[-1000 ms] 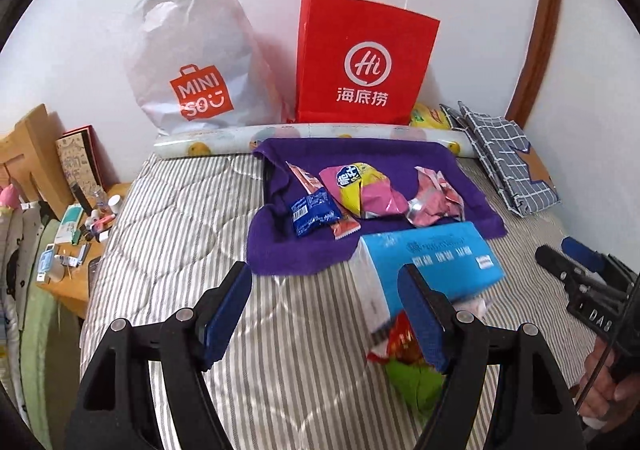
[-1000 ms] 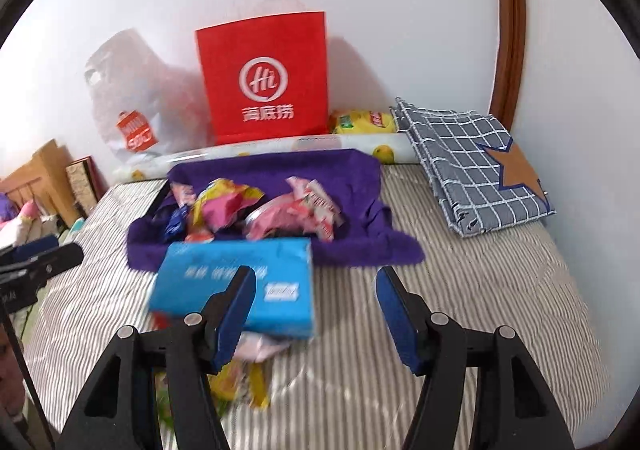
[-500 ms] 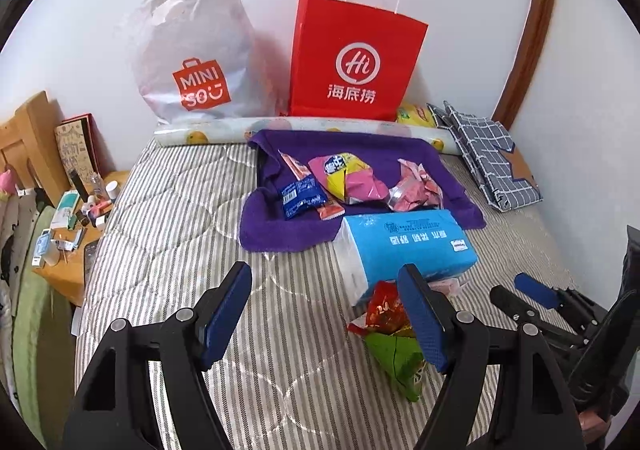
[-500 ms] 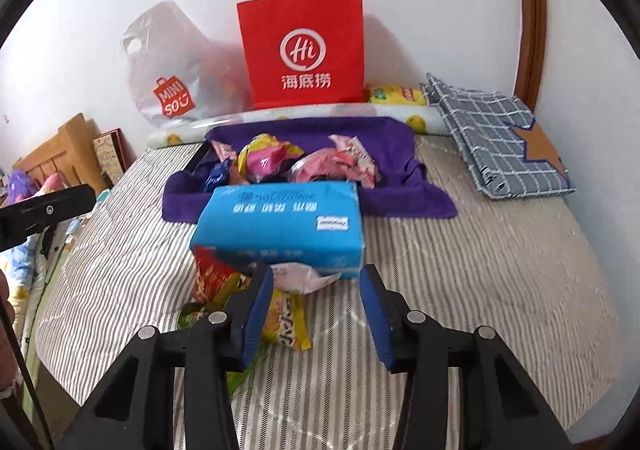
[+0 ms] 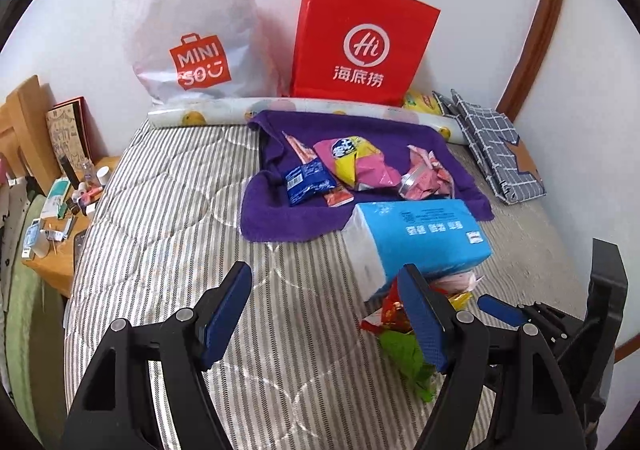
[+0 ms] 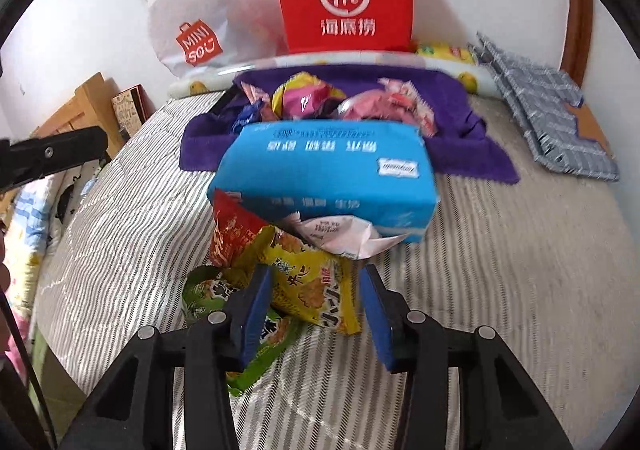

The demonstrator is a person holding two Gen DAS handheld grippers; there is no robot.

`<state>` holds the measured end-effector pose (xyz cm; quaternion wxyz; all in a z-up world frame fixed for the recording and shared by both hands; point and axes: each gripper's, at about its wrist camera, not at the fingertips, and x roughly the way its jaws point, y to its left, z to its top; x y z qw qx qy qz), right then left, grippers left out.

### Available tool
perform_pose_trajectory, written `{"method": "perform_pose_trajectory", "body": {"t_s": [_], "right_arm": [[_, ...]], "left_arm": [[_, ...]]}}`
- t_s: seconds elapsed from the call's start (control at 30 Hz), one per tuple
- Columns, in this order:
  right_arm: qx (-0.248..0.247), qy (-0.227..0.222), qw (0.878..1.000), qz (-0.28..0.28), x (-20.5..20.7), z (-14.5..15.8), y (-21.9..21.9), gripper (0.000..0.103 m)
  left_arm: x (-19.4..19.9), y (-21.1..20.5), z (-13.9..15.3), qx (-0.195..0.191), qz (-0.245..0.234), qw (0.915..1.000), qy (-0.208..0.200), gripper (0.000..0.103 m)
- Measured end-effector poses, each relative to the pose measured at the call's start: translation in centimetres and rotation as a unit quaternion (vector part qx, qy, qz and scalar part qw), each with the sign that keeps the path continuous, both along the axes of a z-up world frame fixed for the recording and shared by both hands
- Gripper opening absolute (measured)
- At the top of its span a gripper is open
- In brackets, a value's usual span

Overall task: Organize snacks
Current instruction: 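Move both grippers back to the snacks beside the blue tissue pack, then grasp the yellow chip bag with the right gripper and lift, then grasp the red snack packet with the left gripper while the right gripper holds the chip bag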

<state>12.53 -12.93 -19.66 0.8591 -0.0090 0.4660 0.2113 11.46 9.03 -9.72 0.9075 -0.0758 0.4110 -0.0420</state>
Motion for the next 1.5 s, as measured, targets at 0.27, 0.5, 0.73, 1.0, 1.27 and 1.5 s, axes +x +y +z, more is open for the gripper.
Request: {"method": "perform_pose_trajectory", "body": {"t_s": [0.27, 0.5, 0.73, 1.0, 1.27, 1.5], "right_arm": [[0.016, 0.020, 1.000, 0.011, 1.1, -1.3, 0.8, 0.059], [0.027, 0.034, 0.999, 0.014, 2.1, -2.4, 1.3, 0.070], [0.032, 0.026, 0.999, 0.022, 2.0, -2.5, 1.5, 0.066], [0.056, 0.004, 0.998, 0.013, 0.6, -0.5, 0.2, 0.051], [0.057, -0.040, 0.998, 0.000, -2.1, 2.8, -2.0, 0.051], [0.063, -0.057, 0.996, -0.030, -3.3, 4.1, -5.2, 0.051]], "left_arm": [[0.6, 0.7, -0.9, -0.007, -0.003, 0.9999, 0.010, 0.075], [0.5, 0.1, -1.2, 0.001, -0.013, 0.9998, 0.013, 0.075], [0.2, -0.4, -1.5, 0.010, -0.016, 0.9996, 0.020, 0.075], [-0.2, -1.0, -1.5, 0.021, -0.015, 0.9993, 0.026, 0.075], [0.0, -2.9, -2.7, 0.025, -0.024, 0.9987, 0.036, 0.075], [0.9, -5.1, -4.1, 0.027, -0.040, 0.9975, 0.052, 0.075]]}}
